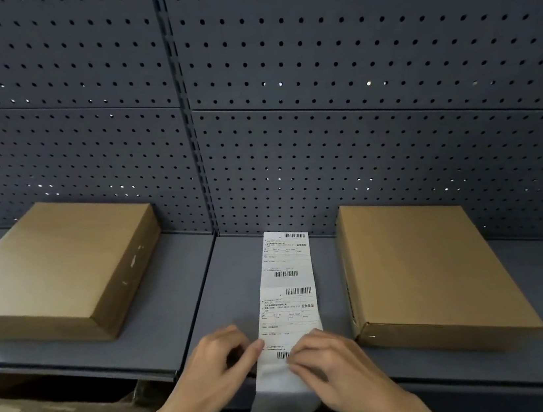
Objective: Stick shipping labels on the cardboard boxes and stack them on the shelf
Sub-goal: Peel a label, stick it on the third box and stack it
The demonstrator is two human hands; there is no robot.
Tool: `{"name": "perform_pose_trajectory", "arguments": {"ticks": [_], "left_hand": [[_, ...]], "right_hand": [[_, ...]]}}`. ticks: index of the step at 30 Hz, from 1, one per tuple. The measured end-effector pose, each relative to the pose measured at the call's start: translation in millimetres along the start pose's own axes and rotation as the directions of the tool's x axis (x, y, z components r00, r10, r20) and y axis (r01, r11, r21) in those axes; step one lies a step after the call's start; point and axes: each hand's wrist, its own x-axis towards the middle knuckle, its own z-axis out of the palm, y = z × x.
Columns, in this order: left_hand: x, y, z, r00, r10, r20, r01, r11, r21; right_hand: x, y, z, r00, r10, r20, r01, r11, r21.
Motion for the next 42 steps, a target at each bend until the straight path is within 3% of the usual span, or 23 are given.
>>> {"name": "perform_pose_trajectory", "arguments": {"ticks": [6, 10, 12, 16, 23, 30, 33, 37, 40, 42], "left_hand": [[-1.5, 18.6, 3.4, 0.995, -0.076, 0.07, 0.093, 0.953, -0.289], [2.8, 23.6, 10.4, 0.987, -0.121, 0.105, 0.158, 0.829, -0.536], [5.4, 26.7, 14.3, 0.987, -0.095, 0.129, 0.153, 0.799, -0.581], [6.1, 32.7, 16.8, 0.987, -0.072, 0.142, 0.142, 0.803, -0.579], [7.2, 38.9, 16.7, 0.992, -0.07, 0.11, 0.122, 0.789, -0.602], [4.5, 37.3, 14.4, 0.992, -0.078, 0.103, 0.121, 0.832, -0.541], [2.6, 33.5, 12.7, 0.985, -0.112, 0.132, 0.167, 0.813, -0.557], [-1.0, 20.4, 4.3, 0.953, -0.258, 0.157, 0.3, 0.739, -0.603], [-1.8, 14.0, -2.1, 0.938, -0.316, 0.14, 0.334, 0.725, -0.603], [-3.0, 8.2, -6.6, 0.932, -0.344, 0.116, 0.344, 0.733, -0.586]], "right_hand": [[3.8, -2.8, -3.4, 0.98, 0.087, -0.177, -0.063, 0.989, 0.135], [4.8, -5.5, -5.9, 0.963, 0.134, -0.234, -0.071, 0.963, 0.259], [8.0, -8.6, -9.4, 0.956, 0.171, -0.238, -0.092, 0.946, 0.312], [17.5, -10.7, -15.3, 0.955, 0.19, -0.229, -0.107, 0.938, 0.329], [17.9, -8.1, -22.7, 0.978, 0.057, -0.199, -0.031, 0.99, 0.135], [15.0, -10.2, -15.4, 0.971, 0.139, -0.193, -0.091, 0.966, 0.24], [18.5, -12.6, -15.4, 0.922, 0.307, -0.236, -0.195, 0.894, 0.403], [23.9, -12.1, -29.9, 0.812, 0.537, -0.23, -0.322, 0.74, 0.59], [27.1, -15.5, -48.2, 0.744, 0.633, -0.215, -0.34, 0.636, 0.693], [28.7, -18.1, -60.6, 0.716, 0.65, -0.254, -0.318, 0.628, 0.71]]}}
